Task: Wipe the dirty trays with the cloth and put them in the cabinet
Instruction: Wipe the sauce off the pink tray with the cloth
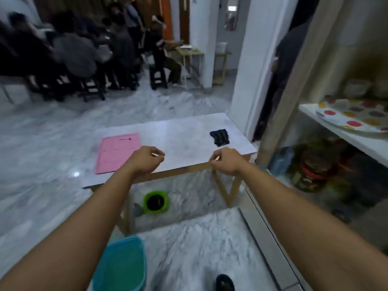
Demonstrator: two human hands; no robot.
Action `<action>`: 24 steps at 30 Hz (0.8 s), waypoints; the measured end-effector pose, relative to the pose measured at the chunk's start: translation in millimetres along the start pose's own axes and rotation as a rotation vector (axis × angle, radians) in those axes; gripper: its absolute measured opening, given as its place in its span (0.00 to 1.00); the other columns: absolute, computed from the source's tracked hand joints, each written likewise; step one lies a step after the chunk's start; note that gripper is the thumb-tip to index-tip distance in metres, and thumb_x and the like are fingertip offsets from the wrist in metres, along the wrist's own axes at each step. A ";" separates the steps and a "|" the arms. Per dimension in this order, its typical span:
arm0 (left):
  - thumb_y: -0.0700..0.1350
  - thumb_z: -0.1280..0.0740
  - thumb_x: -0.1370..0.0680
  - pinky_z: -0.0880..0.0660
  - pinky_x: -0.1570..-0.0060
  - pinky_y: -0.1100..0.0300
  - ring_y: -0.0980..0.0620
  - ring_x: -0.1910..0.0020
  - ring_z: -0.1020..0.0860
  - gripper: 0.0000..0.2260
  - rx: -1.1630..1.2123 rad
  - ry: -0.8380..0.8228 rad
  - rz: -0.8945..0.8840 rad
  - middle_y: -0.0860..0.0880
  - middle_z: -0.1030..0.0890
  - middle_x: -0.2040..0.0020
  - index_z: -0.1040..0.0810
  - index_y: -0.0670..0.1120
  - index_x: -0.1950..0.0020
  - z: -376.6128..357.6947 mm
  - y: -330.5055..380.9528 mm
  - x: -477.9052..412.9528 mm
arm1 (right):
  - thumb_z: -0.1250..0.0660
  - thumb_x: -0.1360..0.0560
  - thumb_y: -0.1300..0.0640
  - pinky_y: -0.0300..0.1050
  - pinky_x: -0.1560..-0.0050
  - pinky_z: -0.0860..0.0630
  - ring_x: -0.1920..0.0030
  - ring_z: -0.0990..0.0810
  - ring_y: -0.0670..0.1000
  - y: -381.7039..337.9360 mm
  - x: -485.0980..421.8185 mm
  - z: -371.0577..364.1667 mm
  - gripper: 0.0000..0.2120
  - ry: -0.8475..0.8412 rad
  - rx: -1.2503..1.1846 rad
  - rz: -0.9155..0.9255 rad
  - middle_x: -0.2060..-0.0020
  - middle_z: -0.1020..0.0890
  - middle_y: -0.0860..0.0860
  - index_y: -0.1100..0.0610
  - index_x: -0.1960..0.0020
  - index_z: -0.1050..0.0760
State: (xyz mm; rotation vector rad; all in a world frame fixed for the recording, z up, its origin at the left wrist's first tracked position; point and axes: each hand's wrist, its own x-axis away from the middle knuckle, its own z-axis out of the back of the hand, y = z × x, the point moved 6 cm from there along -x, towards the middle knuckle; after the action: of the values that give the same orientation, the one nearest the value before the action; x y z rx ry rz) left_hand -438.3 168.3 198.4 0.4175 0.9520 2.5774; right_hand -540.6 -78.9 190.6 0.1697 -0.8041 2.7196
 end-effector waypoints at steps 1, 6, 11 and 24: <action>0.48 0.34 0.21 0.25 0.43 0.56 0.47 0.45 0.19 0.09 0.007 0.021 0.050 0.46 0.16 0.43 0.17 0.52 0.43 16.7 -25.0 -1.3 | 0.35 0.22 0.51 0.50 0.47 0.19 0.51 0.17 0.55 -22.0 -20.4 -11.7 0.10 -0.020 0.007 0.046 0.51 0.15 0.54 0.52 0.48 0.17; 0.49 0.33 0.21 0.26 0.44 0.58 0.49 0.43 0.20 0.10 0.028 0.136 0.209 0.48 0.17 0.41 0.17 0.51 0.41 75.7 -120.9 -22.3 | 0.35 0.22 0.49 0.52 0.47 0.18 0.53 0.17 0.54 -104.2 -106.6 -66.6 0.10 -0.130 -0.014 0.147 0.54 0.17 0.50 0.51 0.47 0.18; 0.50 0.34 0.20 0.29 0.48 0.58 0.49 0.44 0.22 0.11 0.110 0.186 0.329 0.48 0.19 0.39 0.19 0.51 0.40 109.3 -184.5 -79.0 | 0.37 0.23 0.50 0.55 0.45 0.18 0.52 0.16 0.56 -148.0 -197.3 -108.8 0.11 -0.182 -0.040 0.179 0.53 0.15 0.53 0.51 0.46 0.18; 0.48 0.34 0.20 0.30 0.55 0.61 0.54 0.54 0.22 0.17 0.236 0.217 0.639 0.46 0.20 0.37 0.25 0.48 0.32 118.0 -305.9 -244.1 | 0.39 0.25 0.57 0.46 0.59 0.26 0.65 0.27 0.56 -185.5 -421.1 -203.0 0.09 -0.431 0.022 0.051 0.68 0.26 0.52 0.57 0.63 0.30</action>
State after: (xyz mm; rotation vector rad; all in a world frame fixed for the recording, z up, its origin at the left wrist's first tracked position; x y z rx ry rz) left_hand -104.5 346.5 44.0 0.5925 1.3923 3.1361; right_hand -88.2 75.0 33.4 0.7697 -0.8964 2.7771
